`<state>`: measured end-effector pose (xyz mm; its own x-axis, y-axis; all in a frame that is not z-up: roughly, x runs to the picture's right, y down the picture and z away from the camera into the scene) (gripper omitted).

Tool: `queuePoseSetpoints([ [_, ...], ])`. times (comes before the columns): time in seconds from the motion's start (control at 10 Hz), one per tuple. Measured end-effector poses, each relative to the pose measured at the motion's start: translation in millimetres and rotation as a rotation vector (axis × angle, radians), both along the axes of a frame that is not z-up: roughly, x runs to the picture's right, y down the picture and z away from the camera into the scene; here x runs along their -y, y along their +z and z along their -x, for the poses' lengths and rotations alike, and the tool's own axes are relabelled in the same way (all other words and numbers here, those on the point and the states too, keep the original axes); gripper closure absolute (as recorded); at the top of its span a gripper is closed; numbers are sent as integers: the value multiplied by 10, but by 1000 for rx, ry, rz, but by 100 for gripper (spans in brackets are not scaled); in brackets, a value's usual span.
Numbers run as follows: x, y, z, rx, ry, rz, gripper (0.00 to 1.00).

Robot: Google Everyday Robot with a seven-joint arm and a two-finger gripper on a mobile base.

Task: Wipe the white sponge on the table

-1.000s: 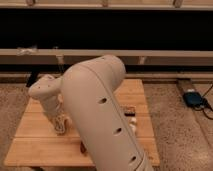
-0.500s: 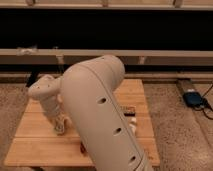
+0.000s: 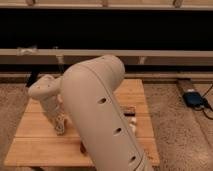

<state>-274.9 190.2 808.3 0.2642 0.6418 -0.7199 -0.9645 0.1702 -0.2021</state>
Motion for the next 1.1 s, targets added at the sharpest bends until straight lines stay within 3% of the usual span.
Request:
queuePoseSetpoints([
  [0.3, -21, -17, -14, 11, -10, 4, 100],
  [0.7, -293, -412, 64, 163, -78, 15, 100],
  [1.1, -394, -484, 23, 206, -130, 24, 100],
])
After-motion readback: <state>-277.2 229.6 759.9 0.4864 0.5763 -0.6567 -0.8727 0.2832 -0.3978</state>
